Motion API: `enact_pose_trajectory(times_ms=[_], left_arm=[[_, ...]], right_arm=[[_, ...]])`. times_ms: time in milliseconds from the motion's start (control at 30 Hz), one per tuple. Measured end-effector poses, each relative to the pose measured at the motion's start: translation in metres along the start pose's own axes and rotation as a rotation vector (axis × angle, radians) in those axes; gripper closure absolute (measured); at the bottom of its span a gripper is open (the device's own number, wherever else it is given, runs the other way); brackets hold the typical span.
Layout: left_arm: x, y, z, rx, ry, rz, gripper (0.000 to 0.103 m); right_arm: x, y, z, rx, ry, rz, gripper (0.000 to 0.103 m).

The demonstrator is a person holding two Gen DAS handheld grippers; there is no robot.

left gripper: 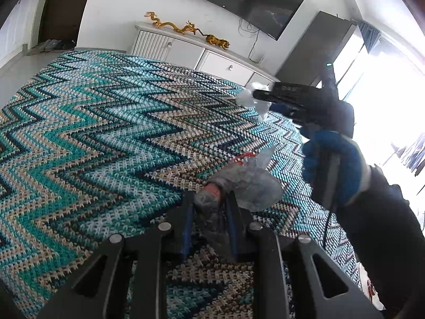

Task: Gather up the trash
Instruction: 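Grasp the white plastic bag with the right tool while the left tool holds clear plastic, then carry both items over the bin and open both tools to drop them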

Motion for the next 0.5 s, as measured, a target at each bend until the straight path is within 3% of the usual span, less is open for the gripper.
enact_pose_trajectory(times_ms=[33,233,267,333,500], left_arm=[[0.000,0.000,-0.001,-0.003,0.000,0.000,0.082],[0.002,0.003,-0.005,-0.017,0.003,0.003,0.082],[0.002,0.003,-0.005,-0.018,0.002,0.003,0.082],[0.003,0.005,-0.004,-0.020,-0.001,0.004,0.082],[0.005,0.008,-0.006,-0.027,0.005,0.008,0.082]], right_arm=[[0.000,0.003,0.000,-0.001,0.001,-0.001,0.038],[0.010,0.025,-0.004,-0.012,0.002,0.007,0.038],[0.011,0.030,-0.006,-0.021,0.007,0.018,0.039],[0.010,0.036,-0.009,-0.028,0.023,0.026,0.066],[0.002,0.020,-0.008,-0.017,-0.002,0.017,0.073]])
Point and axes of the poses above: each gripper's, at about its wrist camera, not at the fingertips, and y roughly the way its jaws point, z to its left, x to its top, the point moved 5 cm from there along y, roughly the way its jaws point, and after that the axes turned 5 degrees about z, right-handed, at the moved point
